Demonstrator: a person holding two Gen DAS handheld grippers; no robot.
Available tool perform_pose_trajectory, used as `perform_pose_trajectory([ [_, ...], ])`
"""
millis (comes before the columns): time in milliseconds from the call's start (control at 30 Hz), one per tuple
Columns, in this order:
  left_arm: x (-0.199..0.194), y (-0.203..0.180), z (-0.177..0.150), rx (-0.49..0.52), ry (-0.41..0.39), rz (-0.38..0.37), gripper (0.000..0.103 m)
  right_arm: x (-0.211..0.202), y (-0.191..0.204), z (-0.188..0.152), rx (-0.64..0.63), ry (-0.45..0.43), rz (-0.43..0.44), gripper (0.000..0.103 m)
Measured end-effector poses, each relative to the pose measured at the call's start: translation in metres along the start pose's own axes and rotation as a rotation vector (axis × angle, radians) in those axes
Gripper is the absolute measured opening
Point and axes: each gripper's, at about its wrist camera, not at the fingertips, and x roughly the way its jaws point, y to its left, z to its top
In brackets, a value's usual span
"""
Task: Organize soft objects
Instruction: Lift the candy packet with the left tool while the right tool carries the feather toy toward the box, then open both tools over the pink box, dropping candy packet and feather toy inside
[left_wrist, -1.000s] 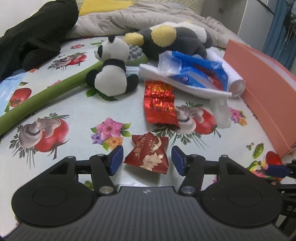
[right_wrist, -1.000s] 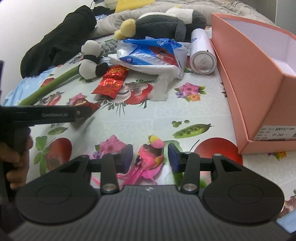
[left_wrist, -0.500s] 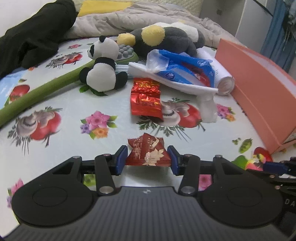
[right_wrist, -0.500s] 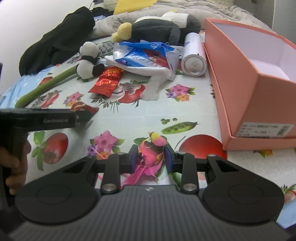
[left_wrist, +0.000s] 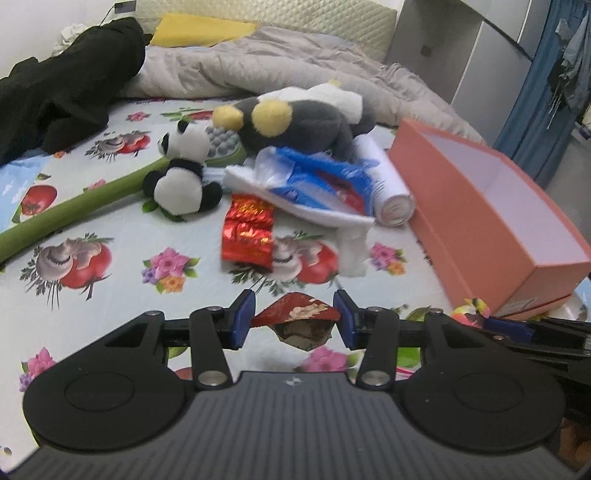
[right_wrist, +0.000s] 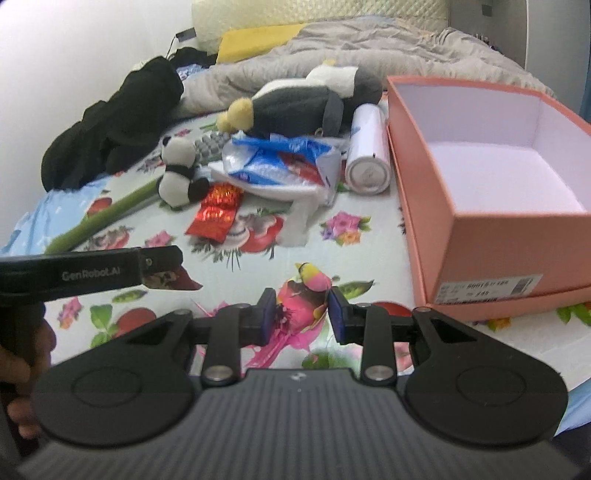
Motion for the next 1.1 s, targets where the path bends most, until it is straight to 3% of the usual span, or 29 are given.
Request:
perform_pose_trajectory([
  [733, -0.077, -0.114, 0.139, 0.048, -0.179, -0.159, 0.053, -0.103, -0.05, 0.116, 0.015, -0.245, -0.035, 0.034],
  [933, -0.065, -0.157, 0.165, 0.073, -0.179, -0.207, 0.053, -0.113, -0.082, 0.138, 0.038, -0.29, -0.076, 0.034],
  [1100, -0.03, -0.19, 0.178, 0.089, -0.124, -0.25, 0.053, -0.104, -0.121, 0.148, 0.084, -0.269, -0.128, 0.034],
])
